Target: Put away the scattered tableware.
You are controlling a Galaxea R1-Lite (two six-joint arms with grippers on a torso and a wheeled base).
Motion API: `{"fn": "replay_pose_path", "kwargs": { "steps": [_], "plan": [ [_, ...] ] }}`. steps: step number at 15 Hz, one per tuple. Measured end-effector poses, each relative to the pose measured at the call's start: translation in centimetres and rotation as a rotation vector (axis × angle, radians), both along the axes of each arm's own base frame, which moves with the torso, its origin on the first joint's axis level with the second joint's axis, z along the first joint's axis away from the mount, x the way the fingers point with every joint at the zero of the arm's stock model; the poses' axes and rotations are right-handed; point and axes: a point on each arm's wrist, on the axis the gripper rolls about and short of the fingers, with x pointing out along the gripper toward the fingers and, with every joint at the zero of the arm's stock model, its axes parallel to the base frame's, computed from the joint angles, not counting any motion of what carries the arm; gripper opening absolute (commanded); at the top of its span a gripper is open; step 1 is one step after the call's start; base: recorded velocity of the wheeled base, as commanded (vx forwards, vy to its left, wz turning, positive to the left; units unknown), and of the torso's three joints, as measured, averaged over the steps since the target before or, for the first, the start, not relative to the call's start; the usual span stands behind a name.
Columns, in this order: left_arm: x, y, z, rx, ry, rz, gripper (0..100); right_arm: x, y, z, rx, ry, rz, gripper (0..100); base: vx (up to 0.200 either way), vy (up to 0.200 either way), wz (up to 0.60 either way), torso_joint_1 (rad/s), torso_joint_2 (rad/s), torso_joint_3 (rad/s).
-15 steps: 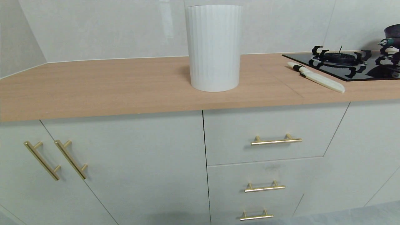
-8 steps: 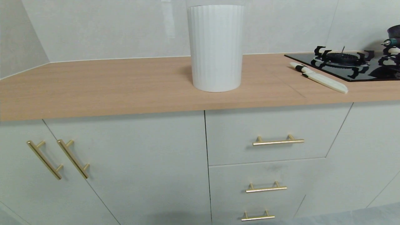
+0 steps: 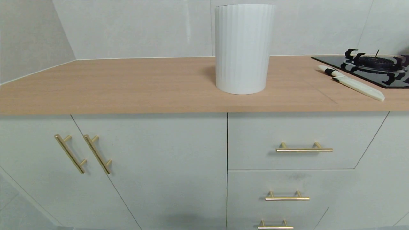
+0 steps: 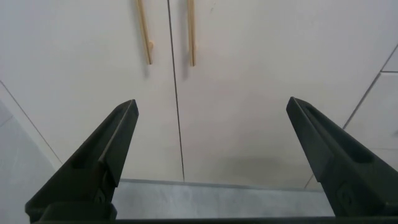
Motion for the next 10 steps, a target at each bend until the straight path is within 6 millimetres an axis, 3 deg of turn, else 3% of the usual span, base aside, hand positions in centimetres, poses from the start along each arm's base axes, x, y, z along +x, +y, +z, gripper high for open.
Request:
{"fn": "replay_pose_path", "kwargs": {
  "steps": [1, 5, 10],
  "plan": [
    [0.00, 0.00, 0.00, 0.000, 0.000, 0.000, 100, 0.00, 0.00, 0.00, 0.000, 0.000, 0.000, 100, 0.000, 0.000, 0.00, 0.000, 0.00, 0.000],
    [0.00, 0.00, 0.00, 0.000, 0.000, 0.000, 100, 0.00, 0.00, 0.00, 0.000, 0.000, 0.000, 100, 0.200, 0.000, 0.00, -0.001, 0.00, 0.005],
    [0.00, 0.00, -0.02, 0.000, 0.001, 0.000, 100, 0.00, 0.00, 0.00, -0.002, 0.000, 0.000, 100, 0.000, 0.000, 0.00, 0.000, 0.00, 0.000]
  ]
}}
